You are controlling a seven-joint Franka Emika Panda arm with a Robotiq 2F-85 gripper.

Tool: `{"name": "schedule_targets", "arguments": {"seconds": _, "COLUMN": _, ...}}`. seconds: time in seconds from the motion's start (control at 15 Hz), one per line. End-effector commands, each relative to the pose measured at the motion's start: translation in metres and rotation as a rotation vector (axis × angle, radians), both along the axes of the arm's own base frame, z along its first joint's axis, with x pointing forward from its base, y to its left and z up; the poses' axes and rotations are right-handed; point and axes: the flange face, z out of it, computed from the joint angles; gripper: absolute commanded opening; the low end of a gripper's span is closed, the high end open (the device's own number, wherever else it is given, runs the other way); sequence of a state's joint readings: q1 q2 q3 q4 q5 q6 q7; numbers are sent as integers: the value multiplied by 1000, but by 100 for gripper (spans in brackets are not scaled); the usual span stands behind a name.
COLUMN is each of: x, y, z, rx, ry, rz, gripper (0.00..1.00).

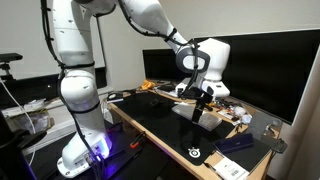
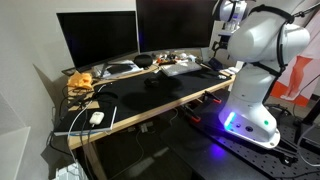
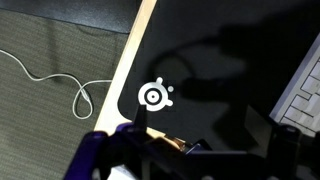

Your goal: Pick the pen from the bottom right side of the table and place it on the black mat

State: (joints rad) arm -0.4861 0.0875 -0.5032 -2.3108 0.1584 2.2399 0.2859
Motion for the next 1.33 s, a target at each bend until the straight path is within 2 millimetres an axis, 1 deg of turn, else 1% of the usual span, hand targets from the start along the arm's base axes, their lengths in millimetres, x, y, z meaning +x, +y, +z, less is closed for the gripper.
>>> {"name": "schedule_targets", "arguments": {"seconds": 0.0, "x": -6, "y": -17, "z": -1, "rx": -3, "ry": -36, "rz": -115, "gripper": 100}}
{"name": "schedule_targets", "arguments": {"seconds": 0.27, "x": -15, "y": -40, "z": -10, "rx": -4, "ry": -55, "rz": -226, "gripper": 100}}
{"name": "schedule_targets", "arguments": {"seconds": 0.4, "x": -19, "y": -53, "z": -19, "rx": -6, "ry": -51, "rz": -272, "gripper": 100}}
{"name": "schedule_targets", "arguments": {"seconds": 0.67, "x": -26, "y": -75, "z": -44, "rx": -52, "ry": -18, "rz": -379, "gripper": 100}}
{"name": "schedule_targets", "arguments": {"seconds": 0.93, "x": -31, "y": -83, "z": -70, "rx": -119, "ry": 12, "rz": -454, "gripper": 100}}
{"name": "schedule_targets", "arguments": {"seconds": 1.27, "x": -37, "y": -81, "z": -95, "rx": -164, "ry": 55, "rz": -495, "gripper": 100}}
